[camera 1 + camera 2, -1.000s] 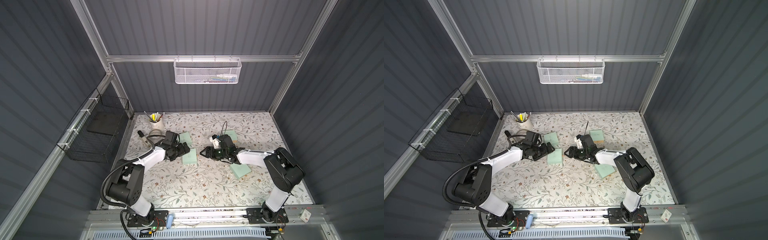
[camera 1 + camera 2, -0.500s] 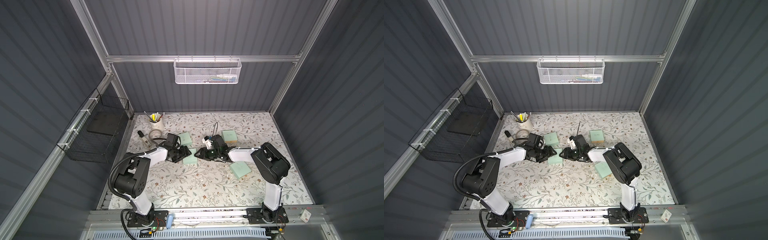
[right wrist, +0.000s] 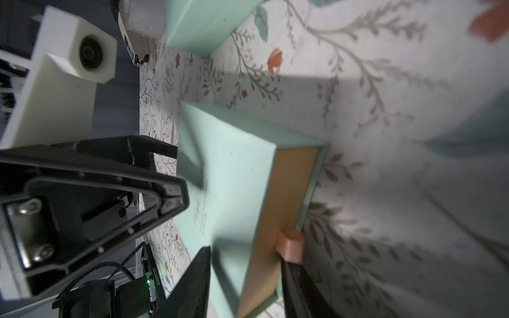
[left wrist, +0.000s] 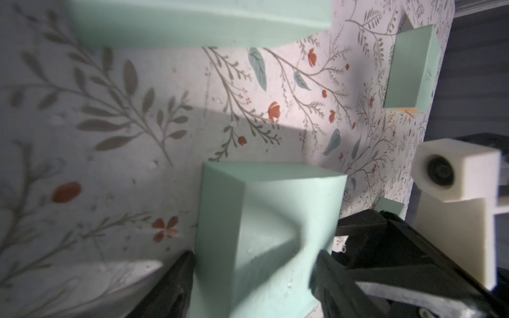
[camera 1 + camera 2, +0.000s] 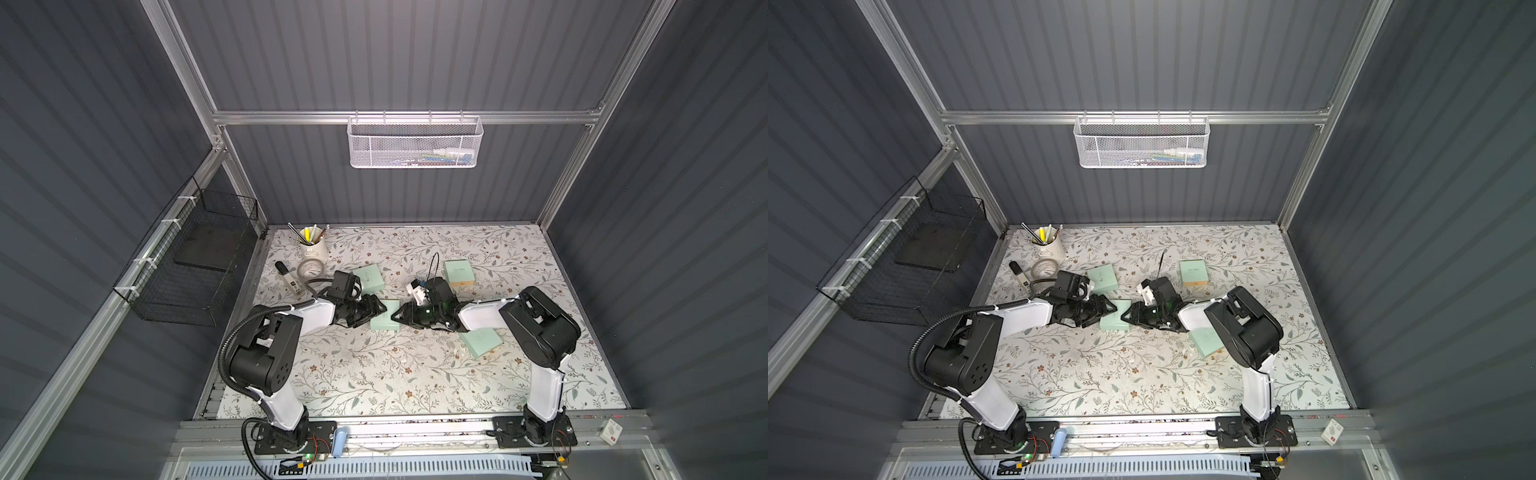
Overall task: Take out the earrings from the drawer-style jewelry box
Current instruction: Move the jewelry box to the center of the board.
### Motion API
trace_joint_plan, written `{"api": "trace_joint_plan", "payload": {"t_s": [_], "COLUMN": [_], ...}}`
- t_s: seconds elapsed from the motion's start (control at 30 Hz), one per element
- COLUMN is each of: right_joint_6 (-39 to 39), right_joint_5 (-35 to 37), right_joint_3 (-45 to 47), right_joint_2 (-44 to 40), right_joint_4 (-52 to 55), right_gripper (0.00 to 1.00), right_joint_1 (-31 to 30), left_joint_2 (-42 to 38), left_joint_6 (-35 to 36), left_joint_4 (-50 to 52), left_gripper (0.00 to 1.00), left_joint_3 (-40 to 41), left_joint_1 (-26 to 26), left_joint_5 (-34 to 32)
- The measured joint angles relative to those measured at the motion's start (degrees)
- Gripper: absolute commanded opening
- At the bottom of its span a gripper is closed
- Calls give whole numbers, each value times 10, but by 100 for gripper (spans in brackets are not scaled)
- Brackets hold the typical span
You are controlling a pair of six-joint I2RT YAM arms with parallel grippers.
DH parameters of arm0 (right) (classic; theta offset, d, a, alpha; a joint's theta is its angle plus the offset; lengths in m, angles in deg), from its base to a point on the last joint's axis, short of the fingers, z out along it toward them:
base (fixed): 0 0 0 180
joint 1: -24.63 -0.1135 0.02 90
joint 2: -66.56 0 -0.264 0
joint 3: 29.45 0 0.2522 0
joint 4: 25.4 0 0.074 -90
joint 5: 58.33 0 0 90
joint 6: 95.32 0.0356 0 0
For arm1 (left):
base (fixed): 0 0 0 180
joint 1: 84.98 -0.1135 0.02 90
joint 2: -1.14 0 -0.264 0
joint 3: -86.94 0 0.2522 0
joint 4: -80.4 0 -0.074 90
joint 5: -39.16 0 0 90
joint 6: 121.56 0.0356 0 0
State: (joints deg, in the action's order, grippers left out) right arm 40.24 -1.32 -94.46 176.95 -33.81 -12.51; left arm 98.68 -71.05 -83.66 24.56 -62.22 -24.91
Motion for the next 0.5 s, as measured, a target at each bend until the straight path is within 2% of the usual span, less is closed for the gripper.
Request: {"api": "trace_joint_plan", "payload": {"t_s": [0.33,0.5], "right_joint_6": [20,23], "right_joint_5": [8,37], "right_joint_3": [102,123], "right_joint_2": [-76,-99], "right_joint_4": [-23,-19], "right_gripper": [45,49], "right_joint_1": [-9,-16], "left_joint_2": [-26,-46], "left_joint_6": [-4,-23], "left_joint_4": [-21,-3], "left_gripper": [72,74], "left_joint_3": [38,47], "left_joint_1": [47,56], "left_joint_5": [6,-29]}}
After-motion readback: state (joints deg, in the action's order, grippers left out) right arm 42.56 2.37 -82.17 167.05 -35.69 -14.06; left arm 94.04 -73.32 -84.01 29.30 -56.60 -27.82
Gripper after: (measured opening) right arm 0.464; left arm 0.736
